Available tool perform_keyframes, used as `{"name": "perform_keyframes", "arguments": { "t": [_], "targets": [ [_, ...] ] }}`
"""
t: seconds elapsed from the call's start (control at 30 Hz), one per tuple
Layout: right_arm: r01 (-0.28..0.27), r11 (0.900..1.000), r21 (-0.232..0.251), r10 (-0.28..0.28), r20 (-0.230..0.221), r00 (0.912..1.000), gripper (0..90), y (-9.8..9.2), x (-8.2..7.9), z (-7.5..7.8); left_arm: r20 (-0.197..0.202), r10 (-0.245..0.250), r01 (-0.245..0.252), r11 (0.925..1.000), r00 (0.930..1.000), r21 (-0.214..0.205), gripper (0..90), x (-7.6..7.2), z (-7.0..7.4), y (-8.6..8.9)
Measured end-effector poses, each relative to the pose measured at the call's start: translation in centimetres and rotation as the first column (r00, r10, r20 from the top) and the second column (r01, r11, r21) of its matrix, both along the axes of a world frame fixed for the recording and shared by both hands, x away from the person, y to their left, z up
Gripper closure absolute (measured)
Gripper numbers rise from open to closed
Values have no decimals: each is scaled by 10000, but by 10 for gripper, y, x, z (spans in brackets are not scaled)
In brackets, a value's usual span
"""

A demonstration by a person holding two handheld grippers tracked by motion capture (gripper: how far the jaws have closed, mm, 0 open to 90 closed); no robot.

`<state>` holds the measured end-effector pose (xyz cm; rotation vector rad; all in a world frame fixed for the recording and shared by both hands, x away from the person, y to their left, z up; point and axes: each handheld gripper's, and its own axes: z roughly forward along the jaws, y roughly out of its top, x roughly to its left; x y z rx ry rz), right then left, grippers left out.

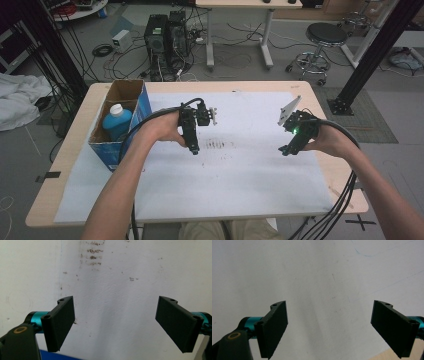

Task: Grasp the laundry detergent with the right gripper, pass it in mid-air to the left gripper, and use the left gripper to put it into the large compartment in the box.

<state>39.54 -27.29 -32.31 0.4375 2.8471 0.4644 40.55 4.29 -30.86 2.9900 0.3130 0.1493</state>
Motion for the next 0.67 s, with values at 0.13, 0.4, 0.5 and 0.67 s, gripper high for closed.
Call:
{"name": "perform_keyframes", "arguments": {
  "t": [0.13, 0.4, 0.5, 0.67],
  "targets": [
    [21, 10000, 7, -21, -2, 10000, 133, -1, 0, 0, 22, 23, -23, 10000, 10000, -16, 160, -1, 0, 0],
    [-31, 10000, -43, 32, 27, 10000, 133, 0, -1, 1, 35, -11, 11, 10000, 10000, -36, 160, -3, 2, 0],
    [11, 10000, 4, -11, 51, 10000, 133, -1, -1, 2, 90, 13, -13, 10000, 10000, 0, 160, -4, 3, 1],
    [5, 10000, -17, -5, 92, 10000, 133, 0, -1, 2, 136, 53, -51, 9999, 9999, -111, 160, -5, 4, 2]
  ]
}}
